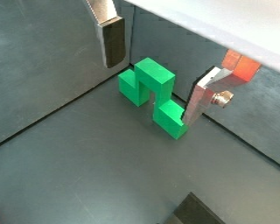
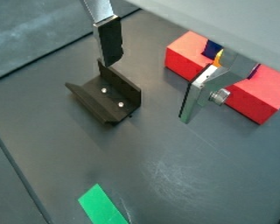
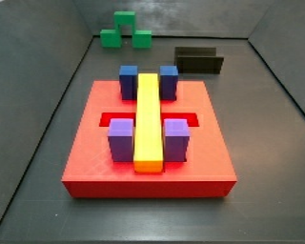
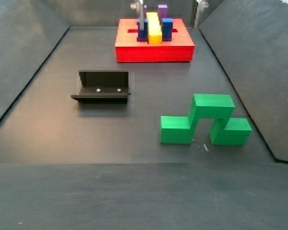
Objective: Pick up the green object. Move up. Move to above the board. Insert the green object.
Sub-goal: Pick up the green object.
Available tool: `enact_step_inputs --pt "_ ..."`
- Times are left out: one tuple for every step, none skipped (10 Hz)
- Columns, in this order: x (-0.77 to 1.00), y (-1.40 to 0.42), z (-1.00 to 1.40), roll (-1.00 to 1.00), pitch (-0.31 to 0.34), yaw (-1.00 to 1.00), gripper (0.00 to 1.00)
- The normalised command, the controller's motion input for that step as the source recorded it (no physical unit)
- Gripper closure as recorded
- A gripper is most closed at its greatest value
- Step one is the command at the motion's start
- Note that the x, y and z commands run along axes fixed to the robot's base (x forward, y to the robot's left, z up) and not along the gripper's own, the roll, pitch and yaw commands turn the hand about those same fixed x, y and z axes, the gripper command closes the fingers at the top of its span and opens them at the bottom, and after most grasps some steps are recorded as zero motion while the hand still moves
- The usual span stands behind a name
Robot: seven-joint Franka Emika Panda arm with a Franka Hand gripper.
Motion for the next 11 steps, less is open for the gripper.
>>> enact_step_inputs --pt "-0.29 0.47 -0.35 -0.03 -0.016 -0.11 0.0" --pt "-0.49 0.64 -0.41 -0.09 -0.056 -0.19 0.0" --pt "-0.49 0.62 -0.41 -0.14 -0.067 -0.19 0.0" --pt "-0.49 0.61 -0.41 -0.13 -0.074 -0.19 0.0" --pt "-0.47 0.59 -0.42 -0.12 -0.087 -0.19 0.0" --pt "-0.42 0.56 -0.43 -0.09 -0.089 -0.16 0.0" --pt "-0.42 0.57 -0.43 -0.07 -0.087 -0.16 0.0" --pt "-0.35 0.51 -0.39 -0.06 -0.074 -0.14 0.0" --pt "-0.21 0.4 -0.31 -0.05 -0.036 -0.08 0.0" --pt "-0.17 0.33 -0.24 -0.03 -0.006 -0.04 0.0" --pt "-0.07 0.24 -0.2 -0.03 0.0 0.0 0.0"
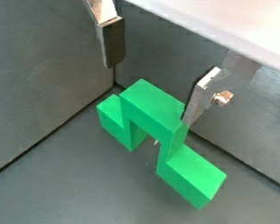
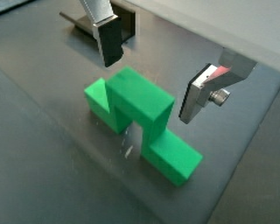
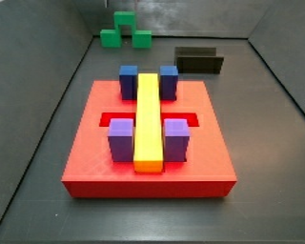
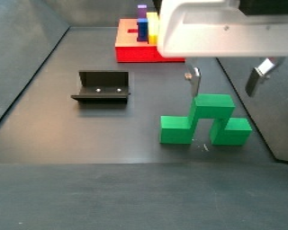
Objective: Pick up the green object. Move up. Move to above the board. Insert the green object.
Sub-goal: Pick up the green object.
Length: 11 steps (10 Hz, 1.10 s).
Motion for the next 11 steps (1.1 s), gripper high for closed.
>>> enact_step_inputs --pt "0.0 0.14 -0.19 -0.02 0.0 0.0 0.0" --pt "0.04 0.07 -0.14 -0.04 0.0 0.0 0.0" --pt "0.23 0.0 -0.05 -0.06 0.021 0.02 0.0" --pt "0.3 0.01 -0.02 -0.09 0.034 0.02 0.0" --pt "0.2 0.06 -0.08 -0.1 0.014 0.0 0.0" --pt "0.06 0.08 -0.16 -0.1 0.0 0.0 0.0" --pt "0.0 0.0 -0.42 0.0 0.0 0.0 0.0" --pt "0.0 0.0 -0.33 0.0 0.0 0.0 0.0" --pt "0.18 0.0 -0.11 0.0 0.034 0.0 0.0" --pt "0.1 0.0 -0.17 0.0 0.024 0.0 0.0" --pt "0.01 0.0 -0.2 0.0 0.007 0.0 0.0"
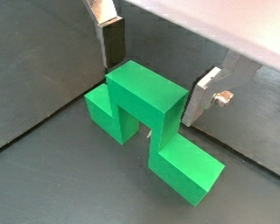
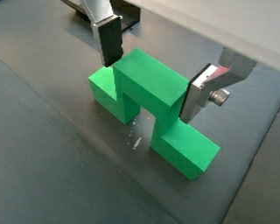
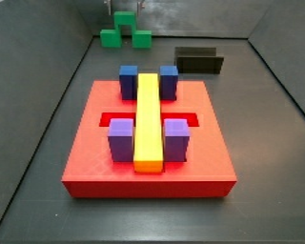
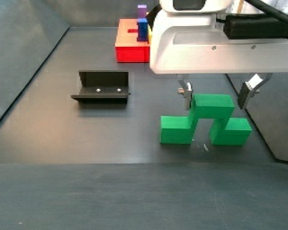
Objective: Pick up the green object. Move up. Move to above the board. Insert the green object.
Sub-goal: Pick up the green object.
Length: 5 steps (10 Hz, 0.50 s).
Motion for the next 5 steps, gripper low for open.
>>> enact_step_inputs --pt "0.03 0.0 -0.18 -0.01 0.01 0.0 0.0" --pt "0.06 0.0 -0.18 -0.02 0.009 0.0 0.0" --pt "0.03 0.0 -0.19 -0.04 0.0 0.0 0.0" --pt "0.0 0.0 -0.26 0.0 0.0 0.0 0.0" --pt "0.0 0.0 -0.25 0.0 0.0 0.0 0.0"
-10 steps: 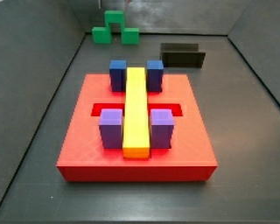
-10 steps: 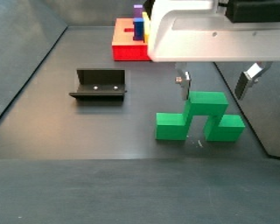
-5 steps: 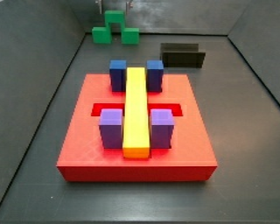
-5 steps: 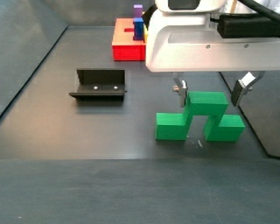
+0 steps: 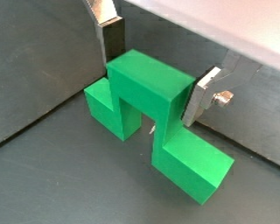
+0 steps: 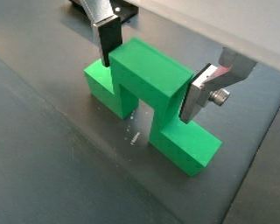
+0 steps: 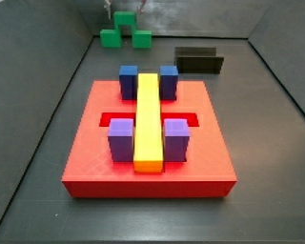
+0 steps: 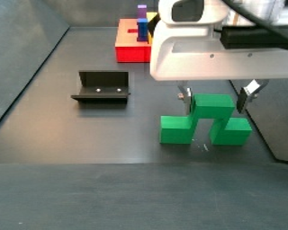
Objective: Pick up the green object. Move up. Move to above the board. Insert the green object.
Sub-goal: Pick up the green object.
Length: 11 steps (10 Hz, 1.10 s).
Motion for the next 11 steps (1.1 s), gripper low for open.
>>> enact_step_inputs --pt "0.0 0.0 -0.25 -0.01 0.0 0.0 0.0" --pt "0.0 0.0 -0.26 -0.04 0.0 0.0 0.0" --pt "0.0 0.0 -0.17 -0.05 0.0 0.0 0.0" --pt "0.0 0.0 -0.15 -0.06 0.0 0.0 0.0" --pt "0.0 0.0 -0.17 -0.05 0.0 0.0 0.0" --pt "0.0 0.0 -0.15 -0.05 0.0 0.0 0.0" --pt "0.0 0.0 -0.09 -0.04 0.0 0.0 0.0" --pt "0.0 0.0 -0.05 -0.03 0.0 0.0 0.0" --pt "0.0 -0.01 0.0 0.01 0.0 0.0 0.0" --pt "0.0 -0.04 0.0 0.02 0.0 0.0 0.0" --pt "0.0 -0.06 0.0 0.04 0.0 0.0 0.0"
